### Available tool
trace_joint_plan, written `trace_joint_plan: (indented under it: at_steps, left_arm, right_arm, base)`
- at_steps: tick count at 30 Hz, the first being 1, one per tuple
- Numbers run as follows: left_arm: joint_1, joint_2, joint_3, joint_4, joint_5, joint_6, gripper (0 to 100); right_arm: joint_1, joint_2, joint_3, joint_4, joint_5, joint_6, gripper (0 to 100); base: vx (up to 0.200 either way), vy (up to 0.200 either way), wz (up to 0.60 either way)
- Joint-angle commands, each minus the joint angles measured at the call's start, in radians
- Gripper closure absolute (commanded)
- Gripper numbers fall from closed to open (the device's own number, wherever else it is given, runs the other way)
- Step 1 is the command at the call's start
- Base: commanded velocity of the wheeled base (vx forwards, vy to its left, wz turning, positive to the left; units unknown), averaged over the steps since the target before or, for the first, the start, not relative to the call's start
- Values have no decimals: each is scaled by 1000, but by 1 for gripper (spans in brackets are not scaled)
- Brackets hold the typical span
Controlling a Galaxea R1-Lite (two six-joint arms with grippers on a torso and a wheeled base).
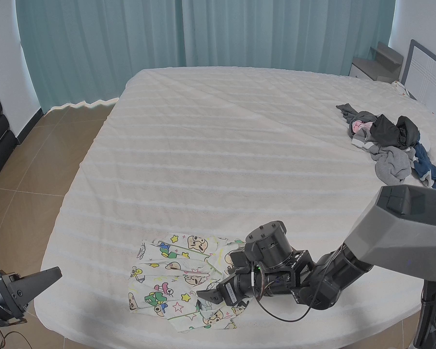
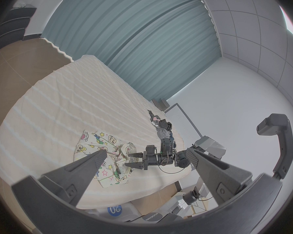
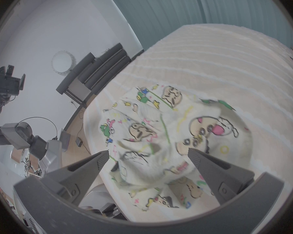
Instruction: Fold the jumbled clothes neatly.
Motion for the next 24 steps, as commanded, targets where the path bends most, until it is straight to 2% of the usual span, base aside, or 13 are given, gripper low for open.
trace_joint_plan:
  at_steps: [1,9,10,24]
  left_arm:
    - [-1,6,2,-1,0,0,0]
    - [-1,6,2,-1,0,0,0]
    - [-1,6,2,-1,0,0,0]
    - [-1,6,2,-1,0,0,0]
  right_arm:
    - [23,31,-3,-25,0,0,0]
    - [39,36,16,-36,-1,0,0]
    - [39,36,16,-36,-1,0,100]
    - [8,-38,76,-34,-17,-2,100]
  base:
    - [0,0,0]
    - [0,0,0]
    - [0,0,0]
    - [0,0,0]
